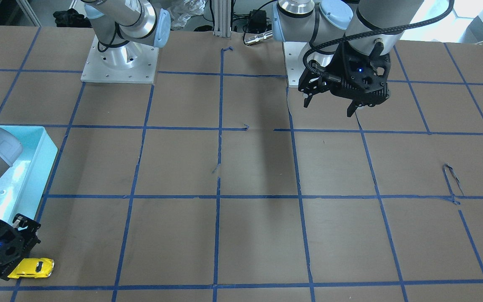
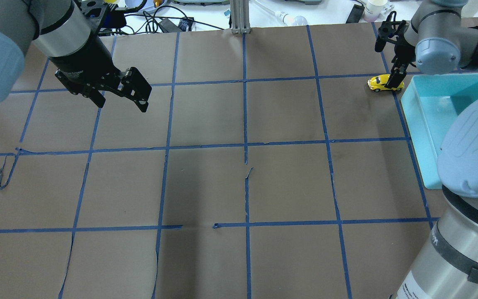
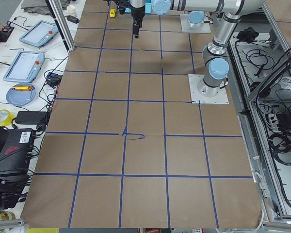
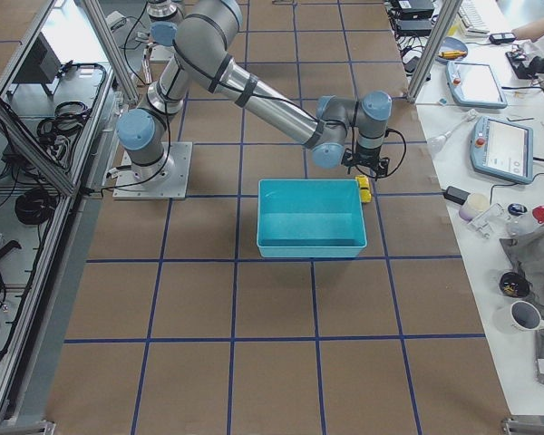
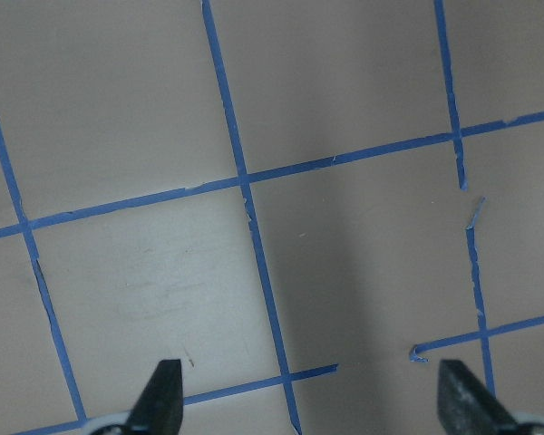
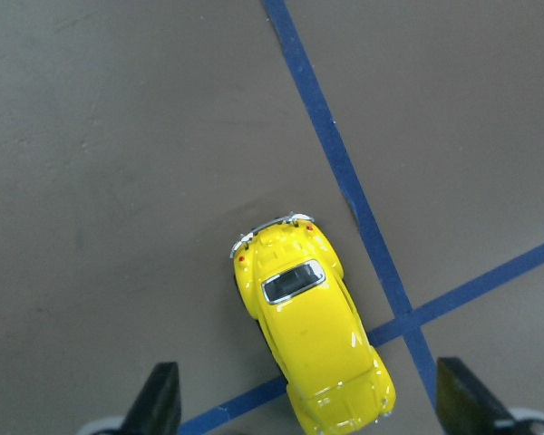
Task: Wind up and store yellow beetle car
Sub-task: 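Close the right gripper on the yellow car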
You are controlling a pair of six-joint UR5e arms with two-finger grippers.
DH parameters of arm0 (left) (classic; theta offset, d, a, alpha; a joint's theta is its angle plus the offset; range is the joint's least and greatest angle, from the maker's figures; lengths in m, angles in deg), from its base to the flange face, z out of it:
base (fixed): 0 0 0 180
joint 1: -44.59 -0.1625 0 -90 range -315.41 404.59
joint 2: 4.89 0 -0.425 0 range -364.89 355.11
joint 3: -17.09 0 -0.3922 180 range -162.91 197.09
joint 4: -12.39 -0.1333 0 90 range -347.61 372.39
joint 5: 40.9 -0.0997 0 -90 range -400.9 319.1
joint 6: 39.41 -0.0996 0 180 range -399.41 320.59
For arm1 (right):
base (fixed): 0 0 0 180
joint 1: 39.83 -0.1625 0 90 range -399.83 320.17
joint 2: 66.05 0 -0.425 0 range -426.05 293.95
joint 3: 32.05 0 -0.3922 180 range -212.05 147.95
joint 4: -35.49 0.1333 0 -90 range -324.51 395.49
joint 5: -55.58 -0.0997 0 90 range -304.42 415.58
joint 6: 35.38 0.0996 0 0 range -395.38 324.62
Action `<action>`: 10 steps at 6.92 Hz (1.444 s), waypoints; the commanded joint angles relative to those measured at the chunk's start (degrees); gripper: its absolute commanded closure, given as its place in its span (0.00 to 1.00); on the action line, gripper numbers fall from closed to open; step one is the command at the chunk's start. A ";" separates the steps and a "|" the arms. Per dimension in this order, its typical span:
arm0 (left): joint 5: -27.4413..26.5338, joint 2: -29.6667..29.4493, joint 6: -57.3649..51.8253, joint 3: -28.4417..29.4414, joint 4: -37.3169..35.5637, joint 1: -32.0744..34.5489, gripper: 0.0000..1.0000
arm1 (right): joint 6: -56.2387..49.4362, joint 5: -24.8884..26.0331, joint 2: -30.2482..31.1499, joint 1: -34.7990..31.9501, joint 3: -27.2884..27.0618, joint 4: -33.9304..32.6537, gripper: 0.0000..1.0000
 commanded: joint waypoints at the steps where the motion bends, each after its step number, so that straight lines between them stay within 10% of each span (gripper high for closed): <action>1: 0.02 0.08 -0.20 0.21 -0.25 -0.39 0.00 | -3.02 -0.27 -1.86 0.01 -0.08 -0.70 0.00; 7: 0.20 0.16 -0.20 0.47 -0.51 -1.27 0.00 | -4.68 -0.79 -3.97 0.01 0.18 -2.64 0.00; 8: 0.02 0.16 -0.38 0.47 -0.43 -1.27 0.00 | -4.87 -1.14 -4.07 0.01 0.18 -2.64 0.16; 9: 0.02 0.16 -0.38 0.47 -0.51 -1.35 0.00 | -4.78 -0.97 -3.98 0.01 0.26 -2.64 0.69; 10: 0.11 0.16 -0.38 0.38 -0.43 -1.27 0.00 | -4.61 -0.45 -3.54 0.01 0.27 -2.64 1.00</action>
